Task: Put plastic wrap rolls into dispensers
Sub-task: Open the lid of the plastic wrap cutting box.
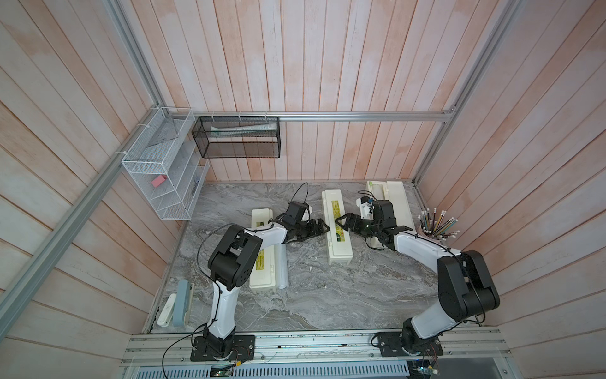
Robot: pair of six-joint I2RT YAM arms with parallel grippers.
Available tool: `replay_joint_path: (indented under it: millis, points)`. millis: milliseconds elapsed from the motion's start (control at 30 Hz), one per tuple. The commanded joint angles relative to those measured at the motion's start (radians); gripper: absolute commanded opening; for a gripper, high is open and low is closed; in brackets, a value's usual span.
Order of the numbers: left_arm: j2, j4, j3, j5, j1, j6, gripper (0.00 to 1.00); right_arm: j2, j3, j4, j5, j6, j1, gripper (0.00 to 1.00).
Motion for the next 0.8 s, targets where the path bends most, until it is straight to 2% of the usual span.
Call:
replay_joint_path:
  millis: [0, 233, 767]
  points:
    - [0.024, 0.012, 0.01, 0.011, -0.005, 0.006, 0.94, 0.022, -0.025, 0.034, -0.054, -0.001, 0.002, 0.84]
    - [0.028, 0.015, 0.013, 0.012, -0.008, 0.003, 0.94, 0.032, -0.031, 0.046, -0.066, -0.002, 0.001, 0.84]
    - [0.043, 0.021, 0.037, 0.017, -0.026, -0.007, 0.94, -0.056, -0.085, 0.128, -0.114, -0.022, 0.02, 0.83]
